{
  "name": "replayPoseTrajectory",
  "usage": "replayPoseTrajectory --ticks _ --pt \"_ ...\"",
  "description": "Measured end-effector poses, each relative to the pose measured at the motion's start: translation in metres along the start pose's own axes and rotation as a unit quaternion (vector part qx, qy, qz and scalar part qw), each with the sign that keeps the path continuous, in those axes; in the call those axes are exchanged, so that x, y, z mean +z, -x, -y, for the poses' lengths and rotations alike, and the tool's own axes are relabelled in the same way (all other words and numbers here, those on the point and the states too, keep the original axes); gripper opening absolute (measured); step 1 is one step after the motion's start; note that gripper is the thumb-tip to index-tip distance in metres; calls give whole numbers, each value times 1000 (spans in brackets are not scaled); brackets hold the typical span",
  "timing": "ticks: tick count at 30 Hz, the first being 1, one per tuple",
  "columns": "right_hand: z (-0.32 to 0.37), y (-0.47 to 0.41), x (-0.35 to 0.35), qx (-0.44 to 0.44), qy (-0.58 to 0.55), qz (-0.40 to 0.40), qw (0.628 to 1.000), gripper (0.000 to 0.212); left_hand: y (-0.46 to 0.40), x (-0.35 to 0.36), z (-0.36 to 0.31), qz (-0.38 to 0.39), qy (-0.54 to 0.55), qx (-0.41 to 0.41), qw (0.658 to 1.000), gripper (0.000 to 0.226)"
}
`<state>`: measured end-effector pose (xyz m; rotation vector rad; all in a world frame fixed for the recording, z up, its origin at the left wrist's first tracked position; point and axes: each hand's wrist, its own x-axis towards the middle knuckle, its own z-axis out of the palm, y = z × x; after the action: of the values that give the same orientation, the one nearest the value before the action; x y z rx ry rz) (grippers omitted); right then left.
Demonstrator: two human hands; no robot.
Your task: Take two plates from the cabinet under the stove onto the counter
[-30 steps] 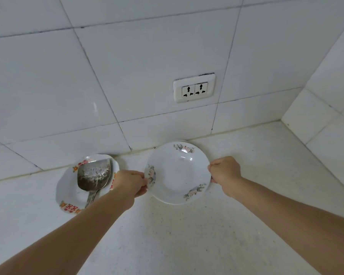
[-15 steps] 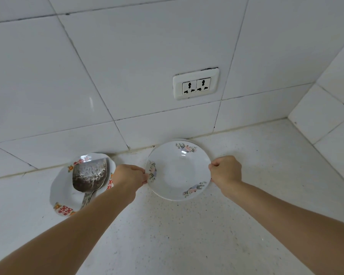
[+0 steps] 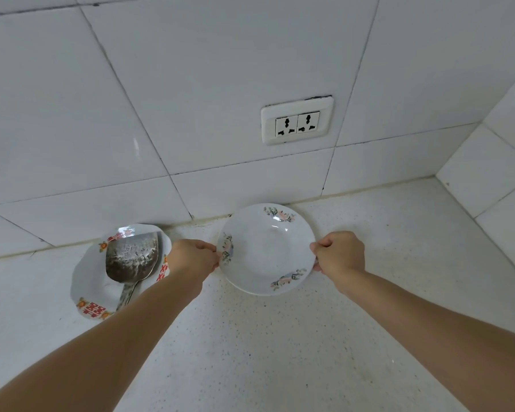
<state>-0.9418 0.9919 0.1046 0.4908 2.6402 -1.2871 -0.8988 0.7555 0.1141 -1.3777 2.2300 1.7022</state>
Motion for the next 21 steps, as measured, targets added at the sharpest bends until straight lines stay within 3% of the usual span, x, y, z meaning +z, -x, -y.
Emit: replayPoseTrajectory --ticks 13,19,21 --pt "5 -15 3 -39 35 9 999 18 6 3 10 -11 -14 0 1000 18" --pt "5 -11 1 -79 93 2 992 18 8 0 9 16 -111 55 992 6" --pt "8 -5 -3 -111 124 -7 986 18 14 -1 5 19 -153 76 985 20"
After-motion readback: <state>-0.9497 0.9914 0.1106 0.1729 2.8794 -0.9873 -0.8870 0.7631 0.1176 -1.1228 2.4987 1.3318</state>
